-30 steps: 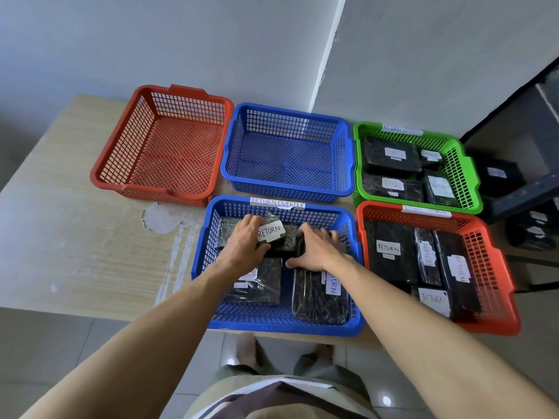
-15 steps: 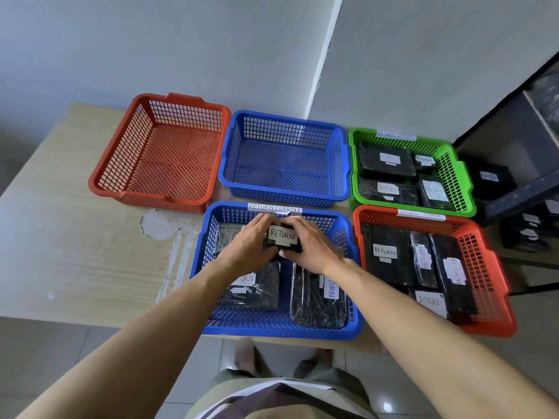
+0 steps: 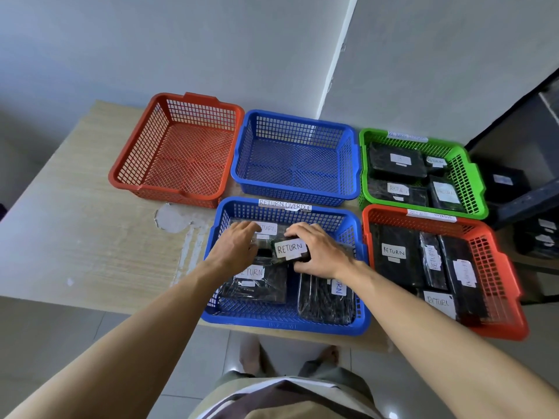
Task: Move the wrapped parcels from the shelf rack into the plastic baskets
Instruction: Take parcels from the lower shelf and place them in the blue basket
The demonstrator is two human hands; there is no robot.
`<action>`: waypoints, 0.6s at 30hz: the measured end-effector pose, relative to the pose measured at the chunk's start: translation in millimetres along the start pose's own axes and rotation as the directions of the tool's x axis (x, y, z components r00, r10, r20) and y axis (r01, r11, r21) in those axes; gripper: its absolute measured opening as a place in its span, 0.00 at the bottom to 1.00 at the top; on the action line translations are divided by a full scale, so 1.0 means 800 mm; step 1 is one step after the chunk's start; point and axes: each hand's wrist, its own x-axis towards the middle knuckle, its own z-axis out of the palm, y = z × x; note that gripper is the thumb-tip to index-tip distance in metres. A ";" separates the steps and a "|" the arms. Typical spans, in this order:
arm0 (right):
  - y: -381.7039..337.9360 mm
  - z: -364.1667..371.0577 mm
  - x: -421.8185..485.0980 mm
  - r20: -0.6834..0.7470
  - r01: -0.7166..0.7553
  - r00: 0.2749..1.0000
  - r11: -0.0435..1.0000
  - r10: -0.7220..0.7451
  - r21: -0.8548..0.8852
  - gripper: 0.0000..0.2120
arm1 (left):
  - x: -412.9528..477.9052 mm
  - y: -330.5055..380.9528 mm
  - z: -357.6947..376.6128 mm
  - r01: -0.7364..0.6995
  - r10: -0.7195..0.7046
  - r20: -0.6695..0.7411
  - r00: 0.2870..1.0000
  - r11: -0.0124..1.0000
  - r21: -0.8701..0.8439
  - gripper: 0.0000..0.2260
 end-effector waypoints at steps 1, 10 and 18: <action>0.001 -0.004 0.001 -0.011 -0.011 1.000 1.000 0.011 -0.001 0.30 | -0.002 0.001 0.003 0.004 -0.005 0.032 0.999 1.000 0.023 0.19; 0.029 -0.042 -0.004 -0.139 -0.267 0.952 0.962 0.274 0.061 0.29 | 0.011 0.019 0.005 0.010 -0.010 0.014 1.000 1.000 -0.023 0.19; 0.048 -0.073 -0.001 0.024 -0.370 0.929 0.925 0.369 0.088 0.30 | 0.031 0.053 0.022 -0.021 0.026 0.108 0.994 0.999 -0.047 0.19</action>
